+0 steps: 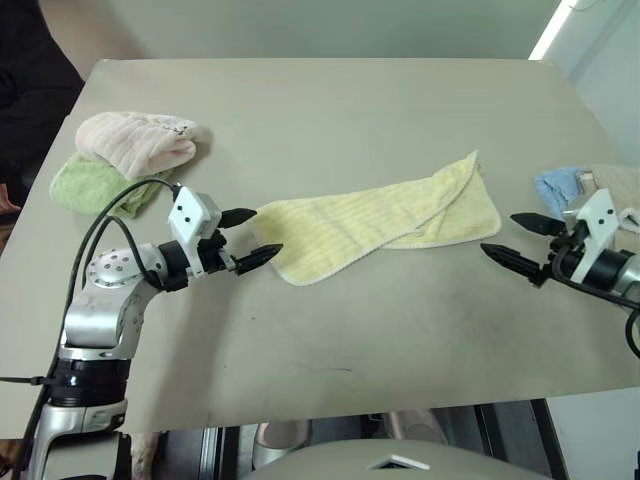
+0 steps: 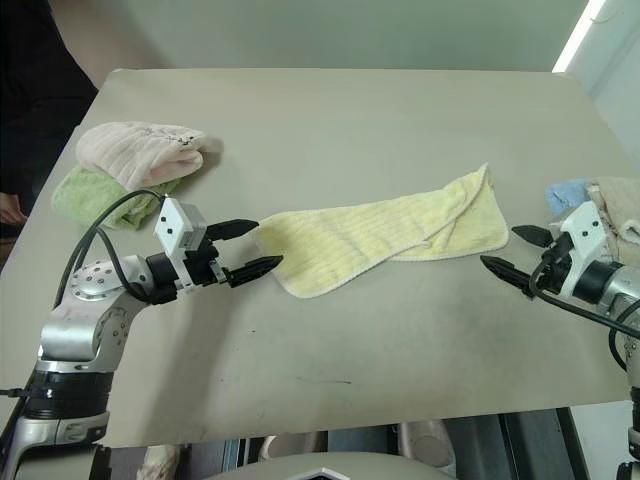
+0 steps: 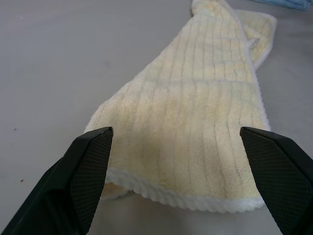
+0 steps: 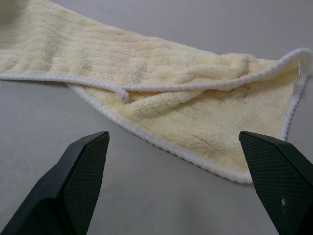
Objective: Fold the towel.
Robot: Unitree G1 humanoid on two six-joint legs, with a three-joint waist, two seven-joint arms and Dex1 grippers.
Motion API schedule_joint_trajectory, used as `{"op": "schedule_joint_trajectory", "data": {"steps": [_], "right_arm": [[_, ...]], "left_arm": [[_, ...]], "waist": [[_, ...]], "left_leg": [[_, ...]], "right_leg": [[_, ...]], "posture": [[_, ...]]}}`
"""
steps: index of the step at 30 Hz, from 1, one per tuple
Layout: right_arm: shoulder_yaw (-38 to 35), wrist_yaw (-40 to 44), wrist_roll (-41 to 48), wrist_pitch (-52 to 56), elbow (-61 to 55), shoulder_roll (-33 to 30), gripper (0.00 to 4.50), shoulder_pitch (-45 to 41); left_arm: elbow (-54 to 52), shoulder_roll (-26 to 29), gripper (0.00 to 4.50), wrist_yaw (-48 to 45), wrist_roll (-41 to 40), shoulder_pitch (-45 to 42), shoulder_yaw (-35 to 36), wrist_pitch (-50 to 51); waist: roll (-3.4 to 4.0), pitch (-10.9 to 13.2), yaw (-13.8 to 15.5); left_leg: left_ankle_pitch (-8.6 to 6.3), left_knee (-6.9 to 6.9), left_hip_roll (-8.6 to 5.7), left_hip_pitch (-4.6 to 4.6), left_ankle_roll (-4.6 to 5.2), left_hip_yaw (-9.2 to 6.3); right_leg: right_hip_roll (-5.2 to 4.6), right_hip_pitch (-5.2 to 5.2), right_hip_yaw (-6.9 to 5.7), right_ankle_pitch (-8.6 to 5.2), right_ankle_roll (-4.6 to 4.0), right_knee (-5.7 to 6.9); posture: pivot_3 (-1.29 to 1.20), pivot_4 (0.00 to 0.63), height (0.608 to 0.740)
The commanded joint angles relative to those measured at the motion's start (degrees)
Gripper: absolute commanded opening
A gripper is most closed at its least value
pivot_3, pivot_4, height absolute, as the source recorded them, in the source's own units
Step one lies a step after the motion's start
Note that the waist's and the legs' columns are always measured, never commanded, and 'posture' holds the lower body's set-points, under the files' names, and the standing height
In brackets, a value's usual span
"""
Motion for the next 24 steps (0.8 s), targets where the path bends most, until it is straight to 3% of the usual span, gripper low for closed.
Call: {"op": "schedule_joint_trajectory", "data": {"steps": [1, 24], "right_arm": [[-3.09, -0.79, 1.62, 0.42, -2.80, -0.64, 4.50, 0.53], [-1.86, -1.48, 1.88, 0.71, -3.11, 0.92, 4.50, -1.07]], "left_arm": [[-0.62, -0.45, 4.47, -0.73, -0.44, -1.64, -0.40, -0.73], [1.51, -1.31, 4.47, -1.68, 2.20, -3.70, -1.65, -3.08]], "waist": [[0.00, 0.00, 0.03], [0.00, 0.00, -0.15]], "left_leg": [[0.00, 0.00, 0.00, 0.00, 0.00, -0.01], [-0.10, 0.12, 0.06, 0.13, 0.24, 0.67]], "right_leg": [[0.02, 0.01, 0.01, 0.00, 0.00, 0.00], [0.31, 0.00, 1.02, 0.03, 0.36, 0.00]], "posture": [[0.00, 0.150, 0.740], [0.00, 0.150, 0.740]]}}
